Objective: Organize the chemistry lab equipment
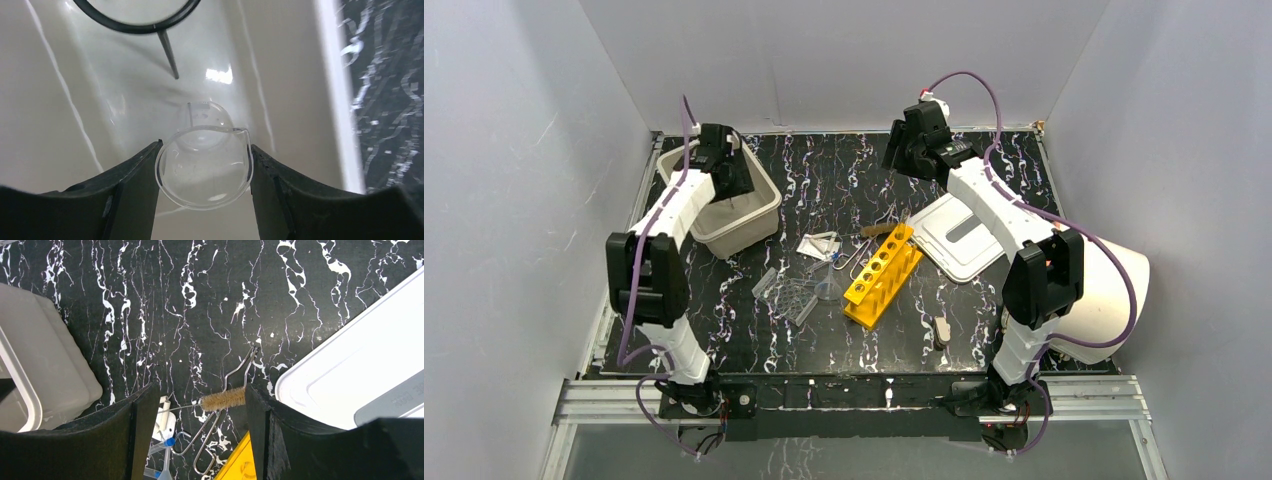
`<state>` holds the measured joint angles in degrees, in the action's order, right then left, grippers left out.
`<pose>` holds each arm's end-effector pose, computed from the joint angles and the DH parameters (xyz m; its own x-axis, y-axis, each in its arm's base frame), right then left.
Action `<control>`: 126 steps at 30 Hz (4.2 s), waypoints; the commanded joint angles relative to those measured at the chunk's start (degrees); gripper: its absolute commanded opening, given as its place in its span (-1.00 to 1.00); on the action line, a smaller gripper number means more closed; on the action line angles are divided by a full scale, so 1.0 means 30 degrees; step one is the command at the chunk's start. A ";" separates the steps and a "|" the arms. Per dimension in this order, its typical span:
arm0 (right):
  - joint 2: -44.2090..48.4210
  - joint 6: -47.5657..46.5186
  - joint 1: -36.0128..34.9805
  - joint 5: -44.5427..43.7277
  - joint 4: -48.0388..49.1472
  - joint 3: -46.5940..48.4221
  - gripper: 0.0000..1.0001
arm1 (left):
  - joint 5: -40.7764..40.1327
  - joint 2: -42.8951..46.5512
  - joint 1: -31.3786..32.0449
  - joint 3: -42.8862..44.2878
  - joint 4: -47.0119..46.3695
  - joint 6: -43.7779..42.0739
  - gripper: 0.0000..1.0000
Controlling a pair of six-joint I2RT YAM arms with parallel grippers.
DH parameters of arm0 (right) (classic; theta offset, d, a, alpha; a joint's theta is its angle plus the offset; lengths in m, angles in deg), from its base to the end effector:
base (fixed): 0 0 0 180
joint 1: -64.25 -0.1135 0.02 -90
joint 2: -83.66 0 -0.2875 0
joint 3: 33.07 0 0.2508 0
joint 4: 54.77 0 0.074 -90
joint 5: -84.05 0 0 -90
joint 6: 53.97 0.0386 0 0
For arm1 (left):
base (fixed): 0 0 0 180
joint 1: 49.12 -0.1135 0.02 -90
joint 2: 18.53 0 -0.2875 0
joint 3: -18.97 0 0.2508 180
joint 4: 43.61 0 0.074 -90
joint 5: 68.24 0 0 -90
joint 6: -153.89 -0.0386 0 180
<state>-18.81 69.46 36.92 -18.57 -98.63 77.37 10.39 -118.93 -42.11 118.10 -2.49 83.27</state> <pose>0.3778 0.1858 0.3635 -0.5948 0.2977 -0.7467 0.0442 0.9396 0.3394 0.4031 -0.0419 0.3153 -0.6230 -0.2512 -0.7408 -0.2455 0.9620 -0.1197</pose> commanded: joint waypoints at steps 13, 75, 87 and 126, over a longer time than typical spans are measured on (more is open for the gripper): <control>-0.0316 -0.0011 0.0131 0.0732 0.0492 0.1174 0.41 | -0.0032 -0.2788 -0.0138 -0.0049 -0.2690 0.0339 -0.31; -0.5378 0.1108 -0.6396 -0.0775 -0.4513 0.3633 0.18 | 0.5572 0.7356 -0.0195 -0.0645 0.1574 0.0819 0.97; -0.7626 0.7003 -0.6084 -0.3416 -0.5656 0.4727 0.45 | 0.5993 0.6671 -0.0196 -0.0114 0.1605 0.0835 0.97; -1.4467 1.2452 -0.4872 -0.4963 -1.2961 1.6215 -1.00 | 0.6028 0.5701 0.0009 0.0425 0.1952 0.0407 0.97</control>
<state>-63.51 107.14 21.95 -31.36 -135.05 120.80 27.44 -101.73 -42.24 117.19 2.65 84.91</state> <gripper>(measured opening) 0.019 0.982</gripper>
